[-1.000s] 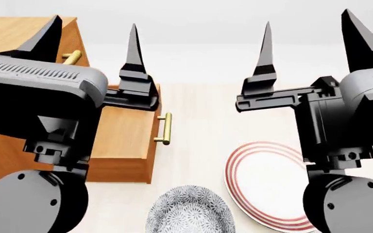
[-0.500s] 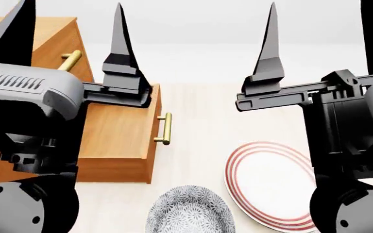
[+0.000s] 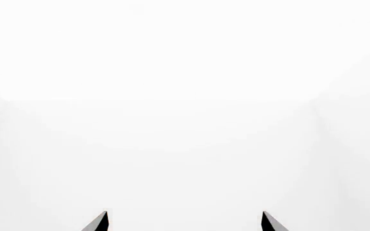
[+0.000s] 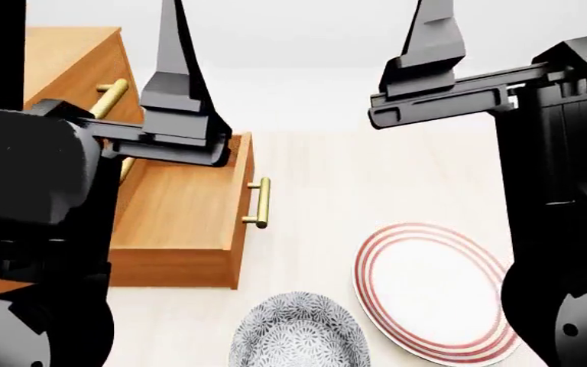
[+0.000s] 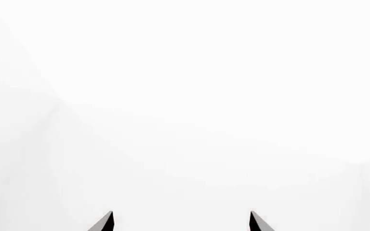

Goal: Open the bottom drawer of the cabinet.

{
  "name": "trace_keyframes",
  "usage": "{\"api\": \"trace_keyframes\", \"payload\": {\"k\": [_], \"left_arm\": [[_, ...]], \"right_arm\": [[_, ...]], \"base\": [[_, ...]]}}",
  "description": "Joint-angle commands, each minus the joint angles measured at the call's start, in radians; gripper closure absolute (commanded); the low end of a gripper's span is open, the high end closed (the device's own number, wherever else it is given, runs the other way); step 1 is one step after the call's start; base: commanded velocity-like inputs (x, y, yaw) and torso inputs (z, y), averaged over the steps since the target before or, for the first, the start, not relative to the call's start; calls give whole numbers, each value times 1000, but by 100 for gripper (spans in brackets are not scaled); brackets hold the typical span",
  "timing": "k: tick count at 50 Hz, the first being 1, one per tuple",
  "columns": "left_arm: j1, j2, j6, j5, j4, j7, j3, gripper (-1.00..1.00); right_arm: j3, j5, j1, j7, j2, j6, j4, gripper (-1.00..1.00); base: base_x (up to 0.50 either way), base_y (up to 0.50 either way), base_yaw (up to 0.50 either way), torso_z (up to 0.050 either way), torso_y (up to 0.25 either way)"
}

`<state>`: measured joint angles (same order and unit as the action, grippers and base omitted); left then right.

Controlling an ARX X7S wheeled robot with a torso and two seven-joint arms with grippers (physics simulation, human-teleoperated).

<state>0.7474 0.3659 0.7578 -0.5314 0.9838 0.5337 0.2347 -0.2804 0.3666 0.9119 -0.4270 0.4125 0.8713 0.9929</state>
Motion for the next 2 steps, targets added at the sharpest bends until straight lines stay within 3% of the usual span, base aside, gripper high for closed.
{"api": "trace_keyframes", "payload": {"k": [1, 2], "left_arm": [[5, 14, -17, -11, 2, 16, 13, -100], [6, 16, -19, -13, 1, 19, 15, -100]], "right_arm": [[-1, 16, 41, -5, 0, 12, 2, -100], [-3, 13, 36, -6, 2, 5, -1, -100]], "base": [[0, 0, 0, 0, 0], [0, 0, 0, 0, 0]]}}
